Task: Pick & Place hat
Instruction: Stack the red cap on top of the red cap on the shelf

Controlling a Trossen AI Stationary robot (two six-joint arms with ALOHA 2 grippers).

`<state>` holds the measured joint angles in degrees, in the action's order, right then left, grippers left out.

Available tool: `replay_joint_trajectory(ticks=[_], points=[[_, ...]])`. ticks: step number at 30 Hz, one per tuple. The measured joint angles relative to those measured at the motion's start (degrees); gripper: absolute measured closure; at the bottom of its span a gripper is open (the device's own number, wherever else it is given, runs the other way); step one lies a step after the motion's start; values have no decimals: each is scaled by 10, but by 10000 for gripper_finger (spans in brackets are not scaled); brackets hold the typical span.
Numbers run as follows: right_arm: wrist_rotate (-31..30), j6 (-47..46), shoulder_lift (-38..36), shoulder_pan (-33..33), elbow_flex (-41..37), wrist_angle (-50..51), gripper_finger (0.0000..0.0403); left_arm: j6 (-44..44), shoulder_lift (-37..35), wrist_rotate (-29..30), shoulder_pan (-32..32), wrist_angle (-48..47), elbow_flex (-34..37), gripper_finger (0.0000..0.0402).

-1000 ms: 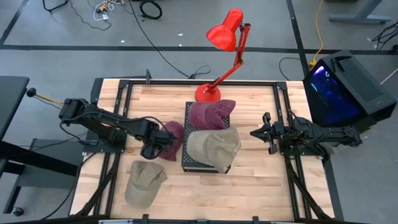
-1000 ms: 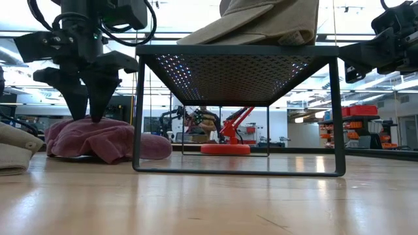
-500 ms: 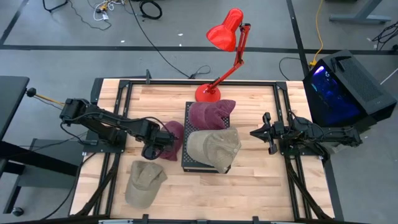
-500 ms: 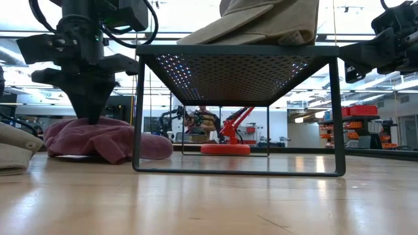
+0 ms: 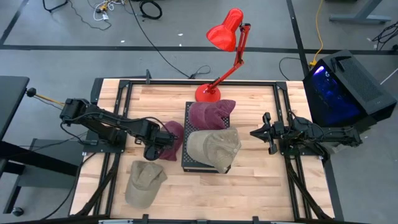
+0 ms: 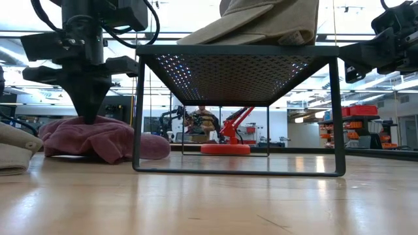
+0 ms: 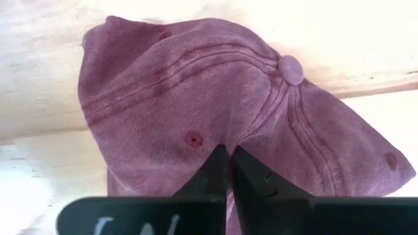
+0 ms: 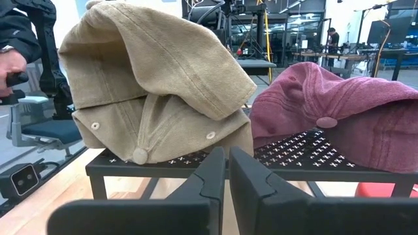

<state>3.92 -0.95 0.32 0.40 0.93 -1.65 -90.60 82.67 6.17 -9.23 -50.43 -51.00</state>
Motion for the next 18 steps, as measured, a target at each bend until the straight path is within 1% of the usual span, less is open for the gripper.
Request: replay_joint_trajectory(ticks=[9,16,18], points=[[0,0,0,0,0,0,376,15,-8,2,-19,-1,-1,394],[0,0,0,0,0,0,376,32,-38,41,-23,-10,-2,395],[0,0,0,0,0,0,376,49,-47,43,-23,-22,-12,394]])
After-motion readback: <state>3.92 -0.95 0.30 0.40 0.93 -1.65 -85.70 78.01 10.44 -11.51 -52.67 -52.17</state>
